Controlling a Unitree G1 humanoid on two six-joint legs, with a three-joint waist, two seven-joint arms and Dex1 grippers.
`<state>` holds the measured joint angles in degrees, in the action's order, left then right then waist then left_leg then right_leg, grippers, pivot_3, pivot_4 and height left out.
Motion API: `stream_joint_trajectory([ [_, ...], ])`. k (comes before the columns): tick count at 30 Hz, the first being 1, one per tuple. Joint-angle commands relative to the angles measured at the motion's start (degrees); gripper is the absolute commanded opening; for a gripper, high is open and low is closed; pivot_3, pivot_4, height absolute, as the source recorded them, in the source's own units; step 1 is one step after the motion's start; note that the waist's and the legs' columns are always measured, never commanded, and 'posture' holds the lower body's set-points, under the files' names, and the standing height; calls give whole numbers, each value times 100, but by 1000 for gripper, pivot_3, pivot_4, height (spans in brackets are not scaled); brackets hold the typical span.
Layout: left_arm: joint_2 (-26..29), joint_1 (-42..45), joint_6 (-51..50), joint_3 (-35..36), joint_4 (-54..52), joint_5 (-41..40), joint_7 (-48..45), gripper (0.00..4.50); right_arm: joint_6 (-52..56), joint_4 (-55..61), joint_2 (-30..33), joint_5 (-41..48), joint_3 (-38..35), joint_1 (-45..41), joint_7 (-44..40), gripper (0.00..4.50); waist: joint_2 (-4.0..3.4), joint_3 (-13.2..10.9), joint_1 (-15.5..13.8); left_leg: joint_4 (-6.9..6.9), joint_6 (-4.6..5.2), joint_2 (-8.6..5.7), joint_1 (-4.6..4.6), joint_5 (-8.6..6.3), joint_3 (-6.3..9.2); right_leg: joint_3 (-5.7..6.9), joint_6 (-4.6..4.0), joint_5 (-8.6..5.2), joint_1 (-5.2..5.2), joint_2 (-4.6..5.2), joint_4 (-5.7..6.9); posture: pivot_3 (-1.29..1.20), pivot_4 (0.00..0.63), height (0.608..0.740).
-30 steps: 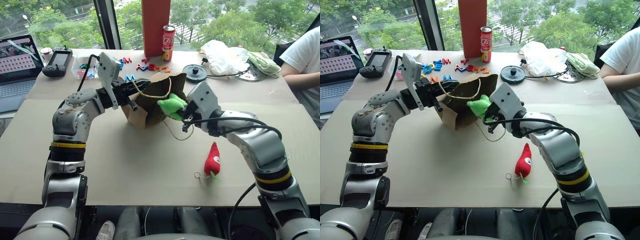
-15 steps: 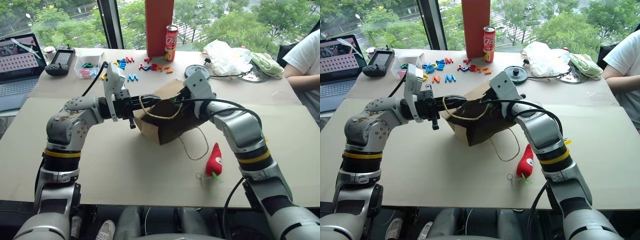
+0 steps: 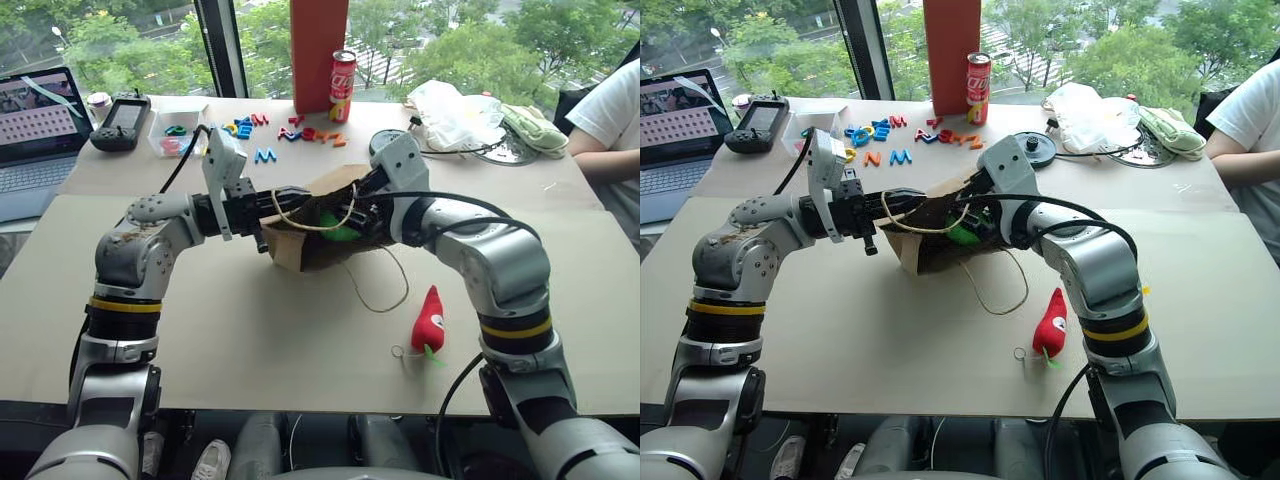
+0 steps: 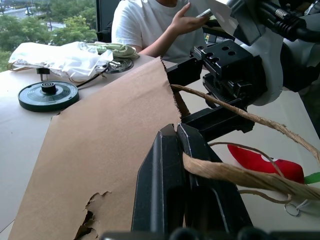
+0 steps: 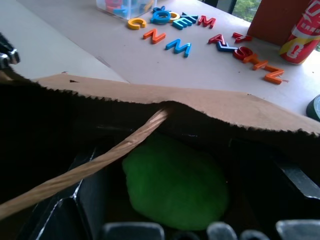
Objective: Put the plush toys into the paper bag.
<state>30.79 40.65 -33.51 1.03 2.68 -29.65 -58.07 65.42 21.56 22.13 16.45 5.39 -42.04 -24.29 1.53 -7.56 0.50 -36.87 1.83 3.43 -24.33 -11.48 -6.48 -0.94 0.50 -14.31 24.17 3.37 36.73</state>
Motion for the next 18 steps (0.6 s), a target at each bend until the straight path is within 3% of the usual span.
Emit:
stream_joint_trajectory([
  [1,56,246,301,31,199,179,14,0,555,1067,432,511,-686,253,-285,4089,0,0,-12,0,0,0,0,0,0,0,0,0,0,1,-1,0,150,739],
  [9,42,261,490,42,390,306,25,0,2165,2765,1643,1376,-1987,1672,-781,4089,0,0,-36,3,6,1,0,-4,4,0,0,-1,-2,0,-11,0,150,739],
  [13,37,262,497,32,423,307,19,0,2707,3202,1739,1533,-2209,2431,-560,4089,1,0,-8,2,6,2,4,-4,7,-2,0,-1,-5,-1,-13,0,150,739],
  [18,-8,342,537,9,550,333,-9,0,2708,3594,1568,1408,-2049,3983,292,4089,2,0,-6,2,6,-3,4,-4,14,-3,3,-6,-6,0,-10,0,150,739],
])
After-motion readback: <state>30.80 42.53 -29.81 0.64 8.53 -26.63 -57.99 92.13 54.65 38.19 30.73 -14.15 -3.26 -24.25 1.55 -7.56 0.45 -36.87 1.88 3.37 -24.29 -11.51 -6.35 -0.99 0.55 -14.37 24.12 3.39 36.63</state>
